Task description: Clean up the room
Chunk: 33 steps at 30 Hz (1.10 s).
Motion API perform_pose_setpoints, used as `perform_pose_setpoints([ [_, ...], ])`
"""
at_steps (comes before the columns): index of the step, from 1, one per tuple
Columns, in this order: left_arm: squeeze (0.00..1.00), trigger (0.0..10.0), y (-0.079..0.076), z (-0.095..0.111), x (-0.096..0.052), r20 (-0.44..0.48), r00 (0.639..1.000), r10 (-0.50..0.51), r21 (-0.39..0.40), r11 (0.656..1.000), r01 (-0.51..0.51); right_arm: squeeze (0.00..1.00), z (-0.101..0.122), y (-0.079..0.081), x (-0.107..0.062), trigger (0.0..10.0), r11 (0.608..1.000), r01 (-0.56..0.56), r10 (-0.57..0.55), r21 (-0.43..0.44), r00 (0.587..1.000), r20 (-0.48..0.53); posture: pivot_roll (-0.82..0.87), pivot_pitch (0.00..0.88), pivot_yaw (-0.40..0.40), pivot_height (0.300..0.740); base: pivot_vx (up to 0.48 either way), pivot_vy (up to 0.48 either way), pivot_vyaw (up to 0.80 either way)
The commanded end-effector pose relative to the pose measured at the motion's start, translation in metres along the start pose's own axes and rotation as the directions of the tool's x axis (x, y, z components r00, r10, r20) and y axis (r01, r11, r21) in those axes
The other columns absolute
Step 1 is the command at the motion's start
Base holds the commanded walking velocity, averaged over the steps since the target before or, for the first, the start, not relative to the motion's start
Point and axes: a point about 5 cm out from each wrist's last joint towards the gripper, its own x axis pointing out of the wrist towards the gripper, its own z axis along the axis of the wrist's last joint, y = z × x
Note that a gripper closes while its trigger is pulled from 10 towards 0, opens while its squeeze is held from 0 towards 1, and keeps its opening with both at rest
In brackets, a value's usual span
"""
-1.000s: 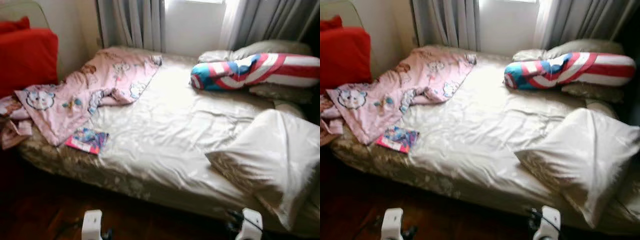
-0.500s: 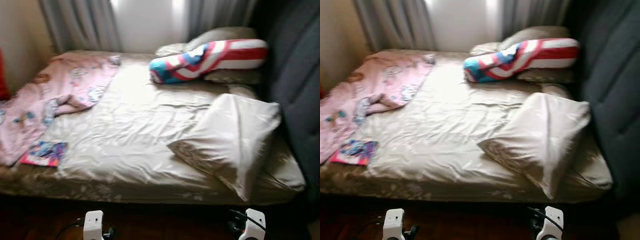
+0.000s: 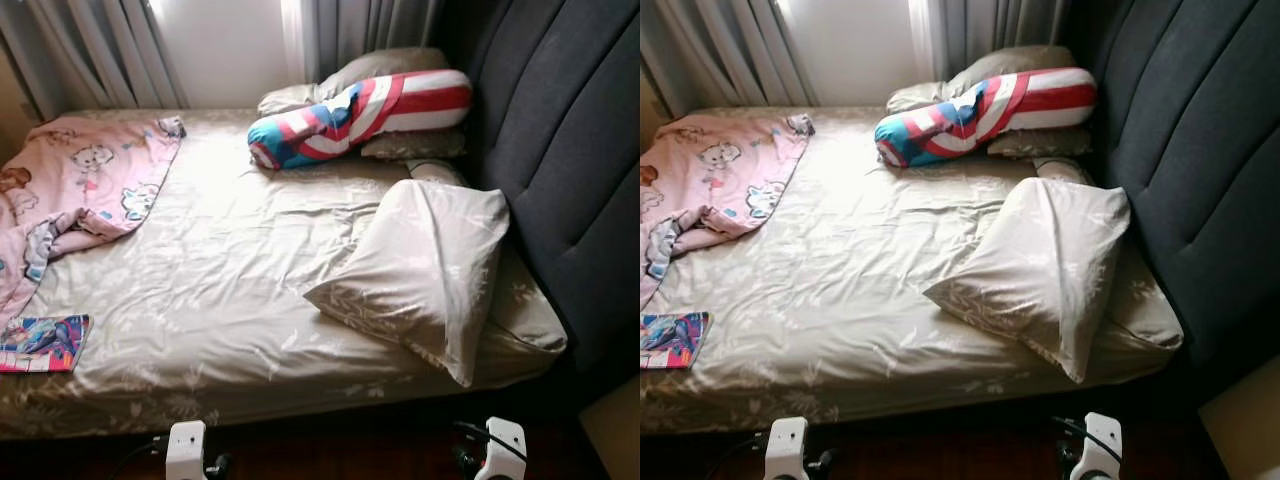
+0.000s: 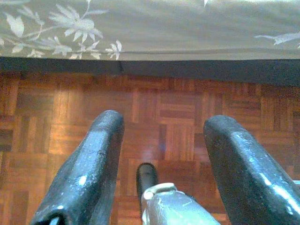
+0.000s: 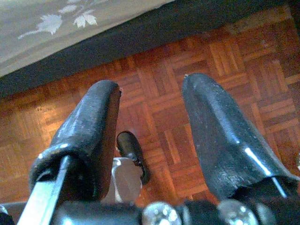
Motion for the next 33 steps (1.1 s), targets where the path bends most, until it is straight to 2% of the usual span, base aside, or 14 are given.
perform_pose_setpoints([
  [1,0.00,10.0,0.0032,-0.0022,-0.0009,-0.012,1.000,0.007,0.015,1.000,-0.007,0.00,-0.0022,-0.0012,-0.0005,10.0,1.000,0.000,0.000,-0.011,1.000,-0.013,0.07,0.000,-0.017,0.740,0.296,0.000,-0.74],
  [6,0.00,10.0,0.0029,-0.0016,-0.0007,-0.009,1.000,0.005,0.018,1.000,-0.005,0.00,-0.0022,-0.0011,-0.0005,10.0,1.000,-0.001,0.001,-0.017,1.000,-0.013,0.07,0.000,-0.015,0.740,0.272,0.000,-0.74],
  [14,0.00,10.0,0.0011,0.0008,0.0000,0.001,1.000,-0.001,0.021,1.000,0.001,0.00,-0.0024,-0.0007,-0.0005,10.0,1.000,0.000,-0.001,-0.030,1.000,-0.014,0.07,0.000,-0.012,0.740,0.000,0.000,-0.73],
  [33,0.00,10.0,-0.0017,0.0049,0.0011,0.021,1.000,-0.009,0.019,1.000,0.008,0.00,-0.0002,-0.0003,-0.0002,10.0,1.000,-0.002,0.002,-0.027,1.000,0.000,0.07,0.000,-0.013,0.740,0.000,0.000,0.00],
])
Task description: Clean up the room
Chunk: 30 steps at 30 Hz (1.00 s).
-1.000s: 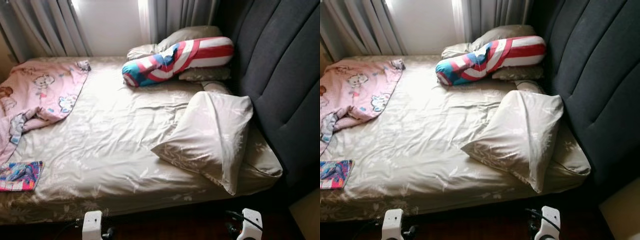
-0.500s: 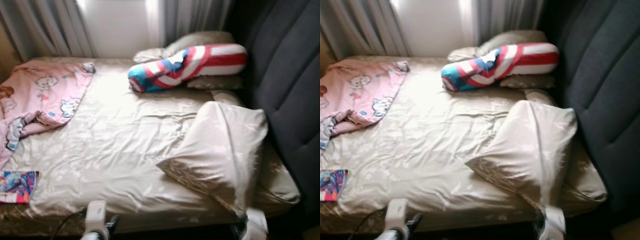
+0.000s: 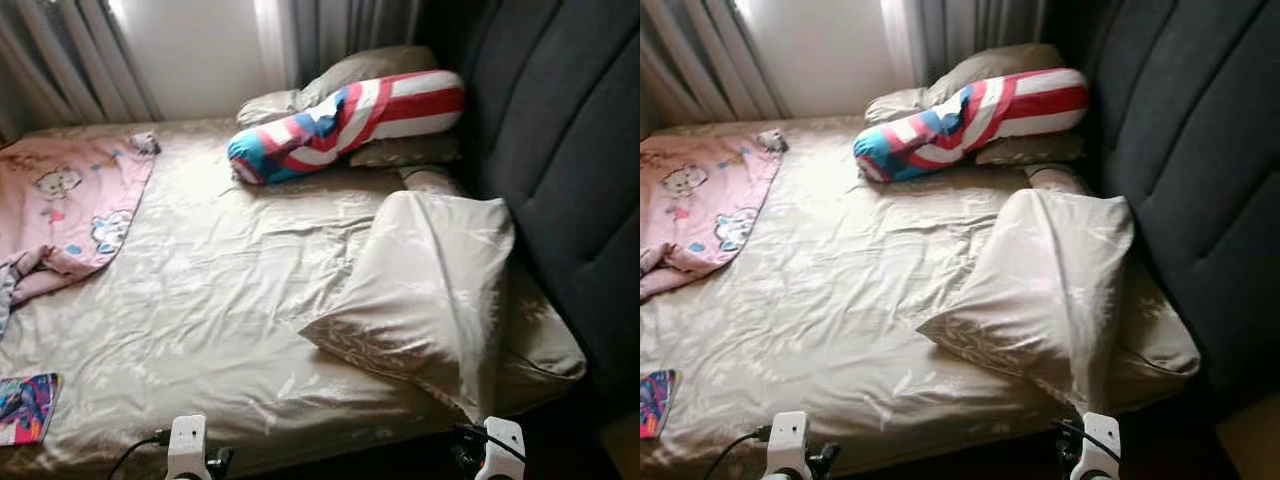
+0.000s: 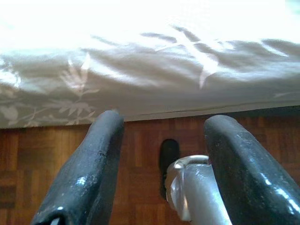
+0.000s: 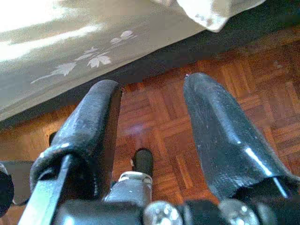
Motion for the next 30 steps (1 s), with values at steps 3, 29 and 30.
perform_pose_setpoints([
  [3,0.00,10.0,0.0006,-0.0028,-0.0009,-0.008,1.000,0.000,0.010,1.000,0.000,0.00,0.0002,0.0004,0.0002,10.0,1.000,0.002,-0.002,0.008,1.000,0.001,0.07,0.000,-0.013,0.740,0.080,0.000,0.00],
  [29,0.00,10.0,0.0033,-0.0103,-0.0032,-0.037,0.999,0.011,-0.002,1.000,-0.012,0.00,0.0020,-0.0011,0.0001,10.0,1.000,0.020,-0.021,0.012,1.000,0.018,0.06,0.000,-0.018,0.740,0.199,0.000,0.11],
  [30,0.00,10.0,0.0033,-0.0105,-0.0032,-0.038,0.999,0.012,-0.002,1.000,-0.012,0.00,0.0020,-0.0012,0.0001,10.0,1.000,0.021,-0.021,0.012,1.000,0.018,0.06,0.000,-0.018,0.740,0.000,0.000,0.00],
])
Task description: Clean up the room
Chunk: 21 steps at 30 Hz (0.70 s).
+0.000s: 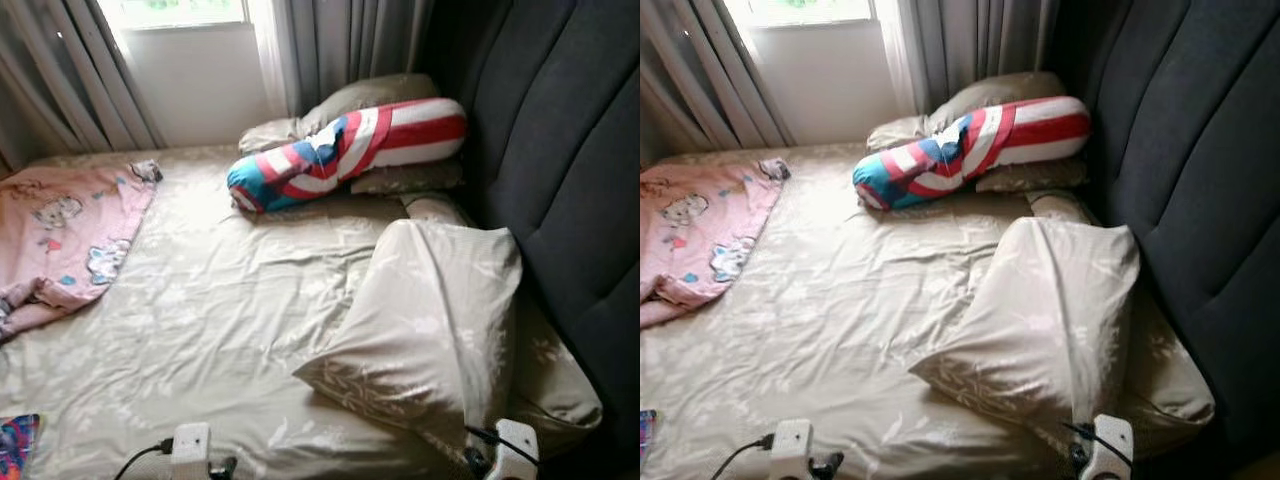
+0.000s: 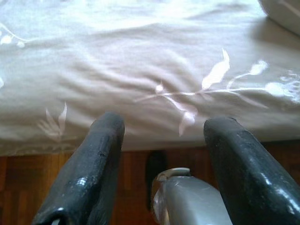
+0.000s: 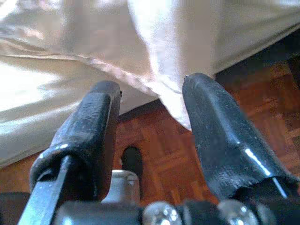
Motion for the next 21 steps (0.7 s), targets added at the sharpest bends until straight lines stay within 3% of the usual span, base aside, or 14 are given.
perform_pose_setpoints([
  [1,0.00,10.0,0.002,-0.005,-0.001,-0.016,1.000,0.006,0.004,1.000,-0.006,0.00,-0.001,0.002,0.000,10.0,1.000,-0.001,0.001,0.011,1.000,-0.003,0.06,0.000,-0.018,0.740,0.000,0.000,0.00],
  [15,0.00,10.0,-0.002,0.001,0.000,0.006,1.000,-0.003,-0.042,0.999,0.003,0.00,0.003,0.003,0.000,10.0,0.999,-0.010,0.008,0.044,0.999,0.048,0.04,0.000,-0.011,0.740,0.000,0.000,0.00],
  [20,0.00,10.0,-0.008,0.028,0.007,0.117,0.993,-0.028,-0.038,0.999,0.032,0.00,0.009,0.004,-0.001,10.0,0.993,-0.031,0.017,0.111,0.992,0.129,0.02,0.000,-0.011,0.740,0.000,0.000,0.00],
  [21,0.00,10.0,-0.010,0.041,0.009,0.165,0.986,-0.035,-0.037,0.998,0.041,0.00,0.011,0.004,-0.001,10.0,0.994,-0.044,0.027,0.104,0.988,0.152,0.02,0.000,-0.010,0.740,0.000,0.000,0.00],
])
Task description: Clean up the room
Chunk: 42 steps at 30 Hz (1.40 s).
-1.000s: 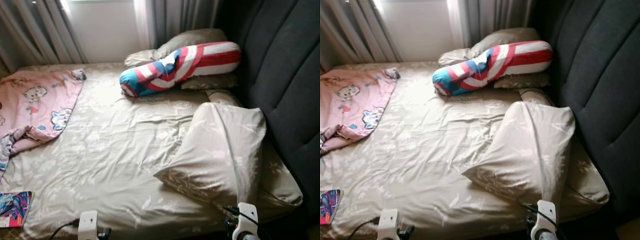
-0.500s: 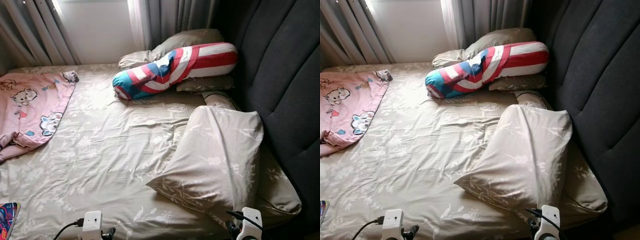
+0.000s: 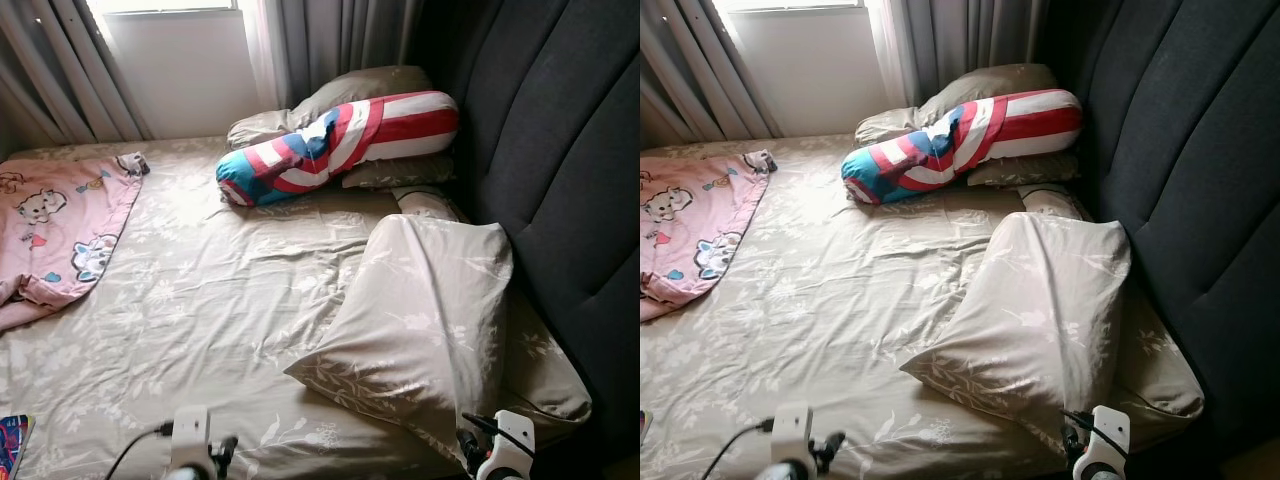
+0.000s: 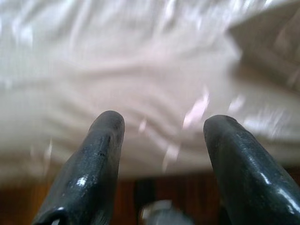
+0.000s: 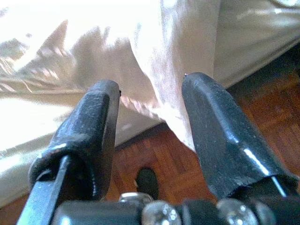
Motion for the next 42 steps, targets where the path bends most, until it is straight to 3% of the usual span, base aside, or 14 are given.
perform_pose_setpoints([
  [1,0.00,10.0,-0.002,0.020,0.005,0.085,0.996,-0.005,-0.014,1.000,0.006,0.00,0.003,0.002,0.000,10.0,1.000,-0.017,0.017,0.003,0.999,0.036,0.01,0.000,-0.007,0.740,0.000,0.000,0.00],
  [3,0.00,10.0,-0.005,0.044,0.010,0.182,0.983,-0.023,-0.025,0.999,0.028,0.00,0.006,0.002,-0.001,10.0,1.000,-0.027,0.027,-0.003,0.997,0.073,0.00,0.000,-0.002,0.740,0.000,0.000,0.00],
  [7,0.00,10.0,-0.008,0.066,0.010,0.295,0.955,-0.046,-0.038,0.997,0.060,0.00,0.082,0.040,0.016,10.0,0.992,-0.118,0.127,-0.048,0.932,0.339,-0.02,0.000,0.002,0.740,0.000,0.000,0.00],
  [9,0.00,10.0,-0.013,0.075,0.009,0.359,0.929,-0.087,-0.004,0.996,0.095,0.00,0.096,0.046,0.015,10.0,0.988,-0.145,0.156,-0.056,0.901,0.406,-0.02,0.000,0.005,0.740,0.000,0.000,0.00],
  [18,0.00,10.0,-0.016,0.087,0.000,0.480,0.864,-0.153,0.038,0.987,0.154,0.00,0.097,0.042,0.006,10.0,0.974,-0.190,0.228,-0.126,0.841,0.490,-0.02,0.000,-0.004,0.740,0.000,0.000,0.00],
  [24,0.00,10.0,-0.008,0.088,-0.004,0.502,0.853,-0.147,0.025,0.988,0.155,0.00,0.099,0.038,0.002,10.0,0.980,-0.165,0.198,-0.110,0.824,0.531,-0.02,0.000,-0.006,0.740,0.000,0.000,0.00],
  [28,0.00,10.0,-0.012,0.094,-0.002,0.509,0.845,-0.165,0.041,0.985,0.167,0.00,0.098,0.040,0.003,10.0,0.987,-0.143,0.156,-0.066,0.830,0.535,-0.01,0.000,-0.008,0.740,0.000,0.000,0.00],
  [31,0.00,10.0,-0.018,0.098,-0.002,0.509,0.836,-0.203,0.082,0.979,0.188,0.00,0.095,0.043,0.003,10.0,0.987,-0.138,0.161,-0.082,0.837,0.523,-0.01,0.000,-0.012,0.740,0.000,0.000,0.00],
  [42,0.00,10.0,-0.023,0.102,0.000,0.507,0.836,-0.211,0.063,0.976,0.208,0.00,0.091,0.040,0.004,10.0,0.991,-0.112,0.135,-0.076,0.861,0.491,-0.01,0.000,-0.018,0.710,0.000,0.000,0.00],
])
